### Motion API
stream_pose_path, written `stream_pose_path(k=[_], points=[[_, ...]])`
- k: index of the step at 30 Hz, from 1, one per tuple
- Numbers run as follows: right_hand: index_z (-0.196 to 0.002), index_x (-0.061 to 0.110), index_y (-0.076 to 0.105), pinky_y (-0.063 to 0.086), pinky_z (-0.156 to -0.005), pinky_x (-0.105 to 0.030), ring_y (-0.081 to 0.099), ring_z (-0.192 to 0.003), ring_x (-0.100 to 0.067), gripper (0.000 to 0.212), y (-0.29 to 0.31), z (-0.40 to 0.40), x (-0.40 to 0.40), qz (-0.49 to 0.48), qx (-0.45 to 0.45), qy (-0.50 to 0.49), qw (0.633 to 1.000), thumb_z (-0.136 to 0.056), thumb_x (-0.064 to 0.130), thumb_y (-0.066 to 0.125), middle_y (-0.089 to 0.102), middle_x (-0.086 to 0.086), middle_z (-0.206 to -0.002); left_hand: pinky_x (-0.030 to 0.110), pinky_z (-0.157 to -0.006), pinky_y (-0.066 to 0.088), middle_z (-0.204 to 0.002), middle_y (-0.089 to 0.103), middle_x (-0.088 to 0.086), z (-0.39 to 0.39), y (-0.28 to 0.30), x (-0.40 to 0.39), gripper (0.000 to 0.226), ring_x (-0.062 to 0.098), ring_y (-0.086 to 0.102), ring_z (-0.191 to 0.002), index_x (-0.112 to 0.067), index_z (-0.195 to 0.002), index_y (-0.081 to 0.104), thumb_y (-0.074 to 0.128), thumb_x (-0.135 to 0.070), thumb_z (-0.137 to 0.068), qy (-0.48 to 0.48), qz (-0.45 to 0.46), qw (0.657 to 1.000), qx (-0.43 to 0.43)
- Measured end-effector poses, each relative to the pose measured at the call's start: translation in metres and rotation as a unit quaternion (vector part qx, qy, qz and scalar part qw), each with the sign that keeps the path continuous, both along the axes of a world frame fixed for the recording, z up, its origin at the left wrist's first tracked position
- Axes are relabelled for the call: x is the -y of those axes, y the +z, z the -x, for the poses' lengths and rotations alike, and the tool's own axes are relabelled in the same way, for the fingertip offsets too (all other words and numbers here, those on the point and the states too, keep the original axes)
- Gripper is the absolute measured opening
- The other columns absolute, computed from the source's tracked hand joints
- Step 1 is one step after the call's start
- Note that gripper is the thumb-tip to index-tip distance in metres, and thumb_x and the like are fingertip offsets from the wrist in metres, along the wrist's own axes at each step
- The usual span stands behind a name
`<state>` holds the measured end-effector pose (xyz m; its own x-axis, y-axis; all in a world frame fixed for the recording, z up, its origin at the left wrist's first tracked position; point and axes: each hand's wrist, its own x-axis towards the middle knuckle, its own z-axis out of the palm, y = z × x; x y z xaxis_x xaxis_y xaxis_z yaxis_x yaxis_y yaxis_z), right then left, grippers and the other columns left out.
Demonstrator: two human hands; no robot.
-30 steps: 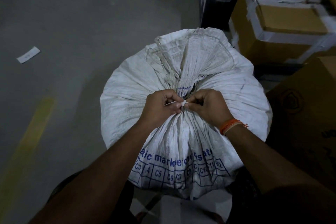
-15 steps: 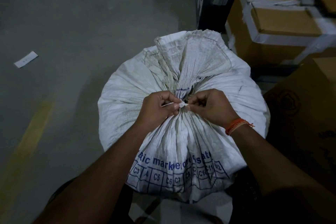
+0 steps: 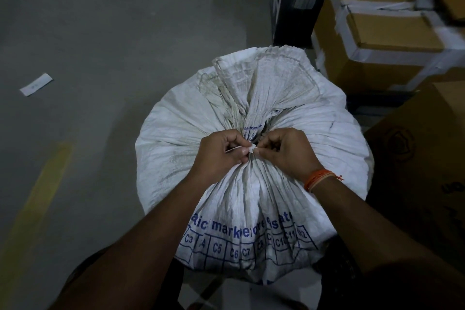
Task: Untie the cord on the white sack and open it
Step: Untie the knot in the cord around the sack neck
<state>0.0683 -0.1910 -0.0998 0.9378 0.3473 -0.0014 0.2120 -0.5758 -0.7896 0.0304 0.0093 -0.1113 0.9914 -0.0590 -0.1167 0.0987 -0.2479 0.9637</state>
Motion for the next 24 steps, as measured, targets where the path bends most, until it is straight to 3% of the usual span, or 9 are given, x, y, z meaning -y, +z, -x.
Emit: stream_pose_path(k=[8, 16, 20, 24], points=[[-0.075, 0.023, 0.079, 0.044, -0.057, -0.009, 0.062, -0.06, 0.001, 0.009, 0.0, 0.0, -0.001, -0.003, 0.004, -0.004, 1.0, -0.077, 0.023, 0.088, 0.071, 0.011, -0.066, 0.016, -0.062, 0.053, -0.076, 0.075, 0.022, 0.0, 0.004, 0.0, 0.006, 0.011, 0.071, -0.064, 0.0, -0.094, 0.075, 0.071, 0.003, -0.091, 0.006, 0.021, 1.0, -0.012], [-0.088, 0.02, 0.079, 0.056, -0.066, -0.024, 0.069, -0.069, -0.007, 0.006, 0.011, -0.008, 0.013, 0.002, -0.033, 0.082, 0.996, -0.082, 0.019, 0.082, 0.075, 0.005, -0.078, 0.018, -0.061, 0.054, -0.079, 0.071, 0.031, -0.001, 0.003, 0.002, 0.006, 0.013, 0.071, -0.063, 0.004, -0.094, 0.073, 0.069, 0.007, -0.091, 0.019, 0.05, 0.998, -0.025], [-0.083, 0.02, 0.081, 0.06, -0.069, -0.034, 0.071, -0.069, -0.013, 0.005, 0.009, -0.011, 0.015, 0.015, -0.023, 0.039, 0.999, -0.081, 0.02, 0.084, 0.077, 0.004, -0.076, 0.017, -0.06, 0.053, -0.08, 0.07, 0.033, -0.001, 0.004, 0.003, 0.006, 0.011, 0.069, -0.061, 0.004, -0.094, 0.073, 0.068, 0.007, -0.091, 0.024, 0.055, 0.998, -0.029], [-0.078, 0.021, 0.08, 0.058, -0.065, -0.027, 0.07, -0.066, -0.011, 0.006, 0.008, -0.008, 0.012, 0.006, -0.023, 0.02, 1.0, -0.08, 0.018, 0.085, 0.075, 0.005, -0.072, 0.02, -0.062, 0.054, -0.078, 0.071, 0.031, -0.002, 0.003, 0.002, 0.007, 0.014, 0.07, -0.062, 0.001, -0.093, 0.073, 0.069, 0.006, -0.091, 0.022, 0.051, 0.998, -0.03]])
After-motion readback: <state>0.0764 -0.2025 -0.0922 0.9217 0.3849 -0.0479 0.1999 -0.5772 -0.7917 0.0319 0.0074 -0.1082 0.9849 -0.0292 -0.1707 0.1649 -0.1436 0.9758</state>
